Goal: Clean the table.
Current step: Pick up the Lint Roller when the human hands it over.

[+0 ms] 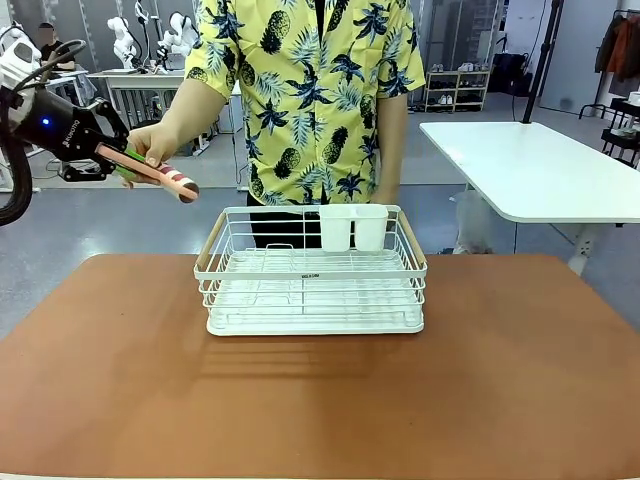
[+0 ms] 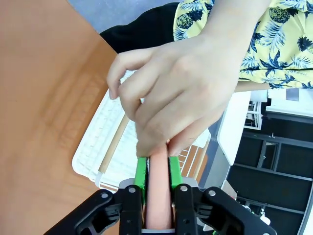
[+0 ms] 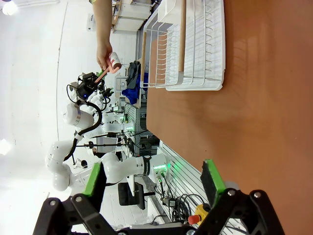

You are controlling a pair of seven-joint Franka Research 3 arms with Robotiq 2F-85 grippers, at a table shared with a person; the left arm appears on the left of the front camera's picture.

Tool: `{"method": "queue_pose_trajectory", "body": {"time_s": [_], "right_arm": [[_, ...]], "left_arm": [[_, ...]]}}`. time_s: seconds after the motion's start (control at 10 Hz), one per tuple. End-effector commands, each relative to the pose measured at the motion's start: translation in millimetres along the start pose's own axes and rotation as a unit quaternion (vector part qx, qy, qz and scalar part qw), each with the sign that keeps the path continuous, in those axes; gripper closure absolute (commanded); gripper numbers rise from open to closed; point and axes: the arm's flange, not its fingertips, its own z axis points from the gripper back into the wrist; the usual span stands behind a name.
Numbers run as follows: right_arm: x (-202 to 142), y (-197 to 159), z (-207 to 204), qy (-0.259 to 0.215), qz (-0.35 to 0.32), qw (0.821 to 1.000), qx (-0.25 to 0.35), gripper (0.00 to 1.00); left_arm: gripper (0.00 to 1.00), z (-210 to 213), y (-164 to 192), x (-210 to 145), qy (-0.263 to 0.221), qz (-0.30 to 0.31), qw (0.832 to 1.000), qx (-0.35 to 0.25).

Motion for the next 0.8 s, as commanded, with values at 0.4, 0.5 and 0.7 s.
{"method": "queue_pose_trajectory", "body": {"time_s": [0.4, 0.5, 0.7], "right_arm": [[-0.2, 2.4, 0.4, 0.0, 0.004, 1.0, 0.004, 0.0], [-0.2, 2.4, 0.4, 0.0, 0.004, 1.0, 0.004, 0.0], [-0.2, 2.4, 0.4, 0.0, 0.004, 1.0, 0.004, 0.0]], "left_arm": [[0.88, 0.2, -0.4, 0.2, 0.0, 0.0, 1.0, 0.0], [0.88, 0.2, -0.4, 0.2, 0.0, 0.0, 1.0, 0.0], [0.88, 0.2, -0.4, 0.2, 0.0, 0.0, 1.0, 0.0]]}}
